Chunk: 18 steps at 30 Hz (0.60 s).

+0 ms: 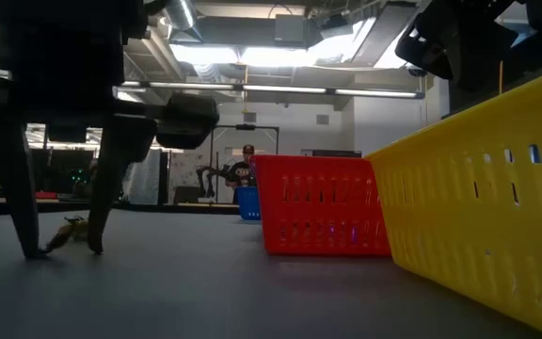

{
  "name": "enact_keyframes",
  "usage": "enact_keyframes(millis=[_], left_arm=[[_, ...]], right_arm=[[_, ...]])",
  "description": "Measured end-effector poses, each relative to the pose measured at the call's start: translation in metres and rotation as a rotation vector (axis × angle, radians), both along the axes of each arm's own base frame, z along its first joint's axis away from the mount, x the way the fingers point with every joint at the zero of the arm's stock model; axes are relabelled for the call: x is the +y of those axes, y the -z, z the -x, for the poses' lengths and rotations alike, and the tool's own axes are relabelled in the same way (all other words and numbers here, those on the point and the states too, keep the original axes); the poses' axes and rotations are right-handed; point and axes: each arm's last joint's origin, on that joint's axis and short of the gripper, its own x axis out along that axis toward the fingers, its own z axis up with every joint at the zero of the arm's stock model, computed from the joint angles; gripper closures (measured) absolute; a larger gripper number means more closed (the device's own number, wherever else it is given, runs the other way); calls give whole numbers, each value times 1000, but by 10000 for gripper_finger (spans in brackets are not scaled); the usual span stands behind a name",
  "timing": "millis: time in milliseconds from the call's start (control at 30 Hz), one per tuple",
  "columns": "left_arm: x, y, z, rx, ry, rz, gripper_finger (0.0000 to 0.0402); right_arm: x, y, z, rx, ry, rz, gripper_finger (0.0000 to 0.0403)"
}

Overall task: Sort Halloween decoration
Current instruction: Put the black spider toy into the black bin

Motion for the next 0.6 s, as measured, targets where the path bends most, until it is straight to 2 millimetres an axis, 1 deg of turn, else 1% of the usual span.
enact_keyframes(millis=[100, 600], left_arm=[[0, 4, -1, 14, -1, 0, 282], [1, 4, -1, 15, -10, -9, 283]], right_arm=[[0, 0, 0, -4, 1, 0, 205], [0, 0, -1, -20, 16, 21, 205]])
